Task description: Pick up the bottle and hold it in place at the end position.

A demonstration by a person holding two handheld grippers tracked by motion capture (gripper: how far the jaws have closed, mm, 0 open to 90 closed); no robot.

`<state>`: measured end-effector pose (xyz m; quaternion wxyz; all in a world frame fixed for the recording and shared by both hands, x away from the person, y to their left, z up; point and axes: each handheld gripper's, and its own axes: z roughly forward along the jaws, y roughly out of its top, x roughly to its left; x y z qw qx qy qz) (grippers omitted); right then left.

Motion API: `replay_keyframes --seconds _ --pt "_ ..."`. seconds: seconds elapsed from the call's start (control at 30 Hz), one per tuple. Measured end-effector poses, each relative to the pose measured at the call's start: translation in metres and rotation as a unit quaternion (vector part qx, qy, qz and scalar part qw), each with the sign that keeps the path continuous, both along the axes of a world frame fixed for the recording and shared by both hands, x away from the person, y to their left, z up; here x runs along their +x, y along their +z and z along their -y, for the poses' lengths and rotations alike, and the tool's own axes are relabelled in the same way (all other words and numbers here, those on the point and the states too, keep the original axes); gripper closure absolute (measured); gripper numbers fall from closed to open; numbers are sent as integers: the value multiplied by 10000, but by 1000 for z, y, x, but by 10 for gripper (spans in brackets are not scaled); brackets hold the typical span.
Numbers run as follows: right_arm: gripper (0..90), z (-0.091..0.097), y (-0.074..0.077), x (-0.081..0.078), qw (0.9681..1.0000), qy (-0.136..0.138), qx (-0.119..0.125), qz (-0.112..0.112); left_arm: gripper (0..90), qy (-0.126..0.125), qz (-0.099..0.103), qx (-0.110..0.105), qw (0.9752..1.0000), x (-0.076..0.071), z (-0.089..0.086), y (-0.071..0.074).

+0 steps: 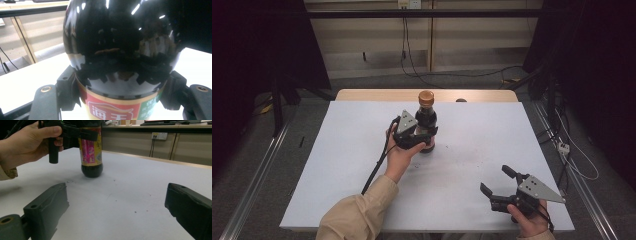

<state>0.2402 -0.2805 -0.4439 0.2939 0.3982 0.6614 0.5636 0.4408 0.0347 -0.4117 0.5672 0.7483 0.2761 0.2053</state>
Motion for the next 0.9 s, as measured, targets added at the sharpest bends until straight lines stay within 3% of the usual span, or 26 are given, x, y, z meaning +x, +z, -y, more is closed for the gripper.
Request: replay_keyframes --seconds 0.7,0.9 --pt "40 0 0 0 10000 7 -1 -3 306 -74 85 34 9999 1 7 -4" --pt "40 -1 -1 0 10000 27 -21 -38 304 -89 -13 -99 9999 1 3 -6"
